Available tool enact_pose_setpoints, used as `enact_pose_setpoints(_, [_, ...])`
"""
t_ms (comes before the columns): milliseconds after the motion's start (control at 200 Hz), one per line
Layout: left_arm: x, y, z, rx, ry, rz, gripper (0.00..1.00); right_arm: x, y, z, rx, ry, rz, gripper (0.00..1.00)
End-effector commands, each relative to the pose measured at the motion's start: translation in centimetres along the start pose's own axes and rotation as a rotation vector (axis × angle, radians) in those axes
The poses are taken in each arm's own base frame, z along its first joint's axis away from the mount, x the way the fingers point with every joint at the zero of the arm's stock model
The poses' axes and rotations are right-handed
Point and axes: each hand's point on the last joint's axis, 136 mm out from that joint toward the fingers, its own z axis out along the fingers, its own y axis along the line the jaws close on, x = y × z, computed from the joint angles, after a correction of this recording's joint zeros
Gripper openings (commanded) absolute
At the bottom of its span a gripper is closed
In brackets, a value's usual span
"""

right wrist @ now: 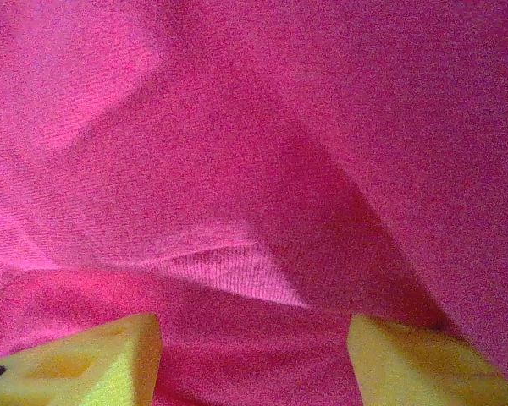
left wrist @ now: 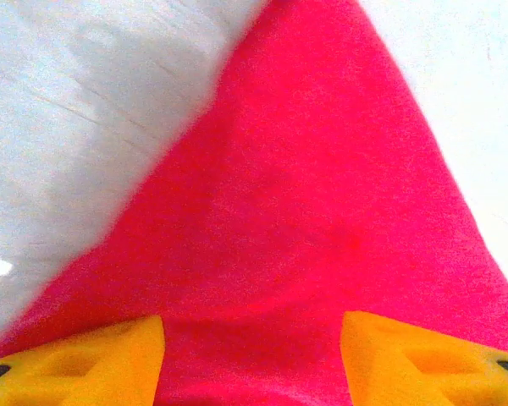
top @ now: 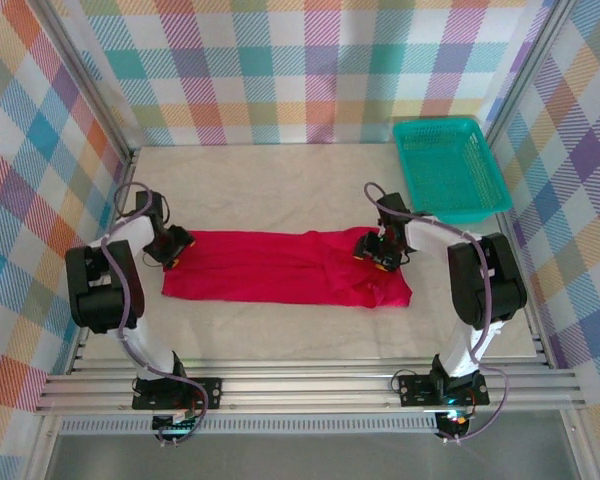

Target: Fold the inside-out t-shirt

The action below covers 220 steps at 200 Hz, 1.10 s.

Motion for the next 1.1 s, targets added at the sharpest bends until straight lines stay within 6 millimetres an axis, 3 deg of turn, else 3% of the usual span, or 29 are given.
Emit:
enact_pose_setpoints(0, [-1.7, -0.7, -3.4, -0.018, -0.097, 0.057, 0.60, -0.9, -0.6, -2.3, 0.038, -0.024, -0.027, 0.62])
enact_pose_setpoints(50, [-1.5, -1.9, -4.2, -0.014, -0.106, 0.108, 0.60, -1.2, 0.5, -3.9, 0.011, -0.035, -0.054, 0.67])
enact_pose_setpoints(100, [-1.1, -3.0, -4.9, -0.027, -0.119, 0.165, 0.60, -1.5, 1.2, -5.8, -0.001, -0.059, -0.085, 0.78])
enact_pose_setpoints(205, [0.3, -5.5, -5.5, -0.004, -0.134, 0.247, 0.59, -2.1, 0.4, -7.6, 0.057, -0.099, -0.138, 1.00])
enact_pose_setpoints(335, [1.4, -6.9, -5.5, 0.042, -0.123, 0.283, 0.59, -2.3, -2.4, -6.7, 0.123, -0.084, -0.122, 1.00])
enact_pose_setpoints(445, [1.8, -6.6, -5.6, 0.032, -0.108, 0.305, 0.58, -2.3, -3.5, -5.4, 0.146, -0.063, -0.136, 1.00])
enact_pose_setpoints(775, [1.9, -5.2, -5.7, 0.011, -0.078, 0.316, 0.57, 0.0, -2.9, -2.3, 0.055, 0.063, -0.200, 1.00])
enact_pose_setpoints(975, [1.6, -6.0, -6.3, 0.048, -0.080, 0.306, 0.56, 1.0, -2.7, -0.4, 0.055, 0.119, -0.207, 1.00])
enact_pose_setpoints(1095, [1.5, -6.3, -6.7, 0.058, -0.082, 0.309, 0.55, 1.6, -2.1, 0.8, 0.065, 0.148, -0.228, 0.95])
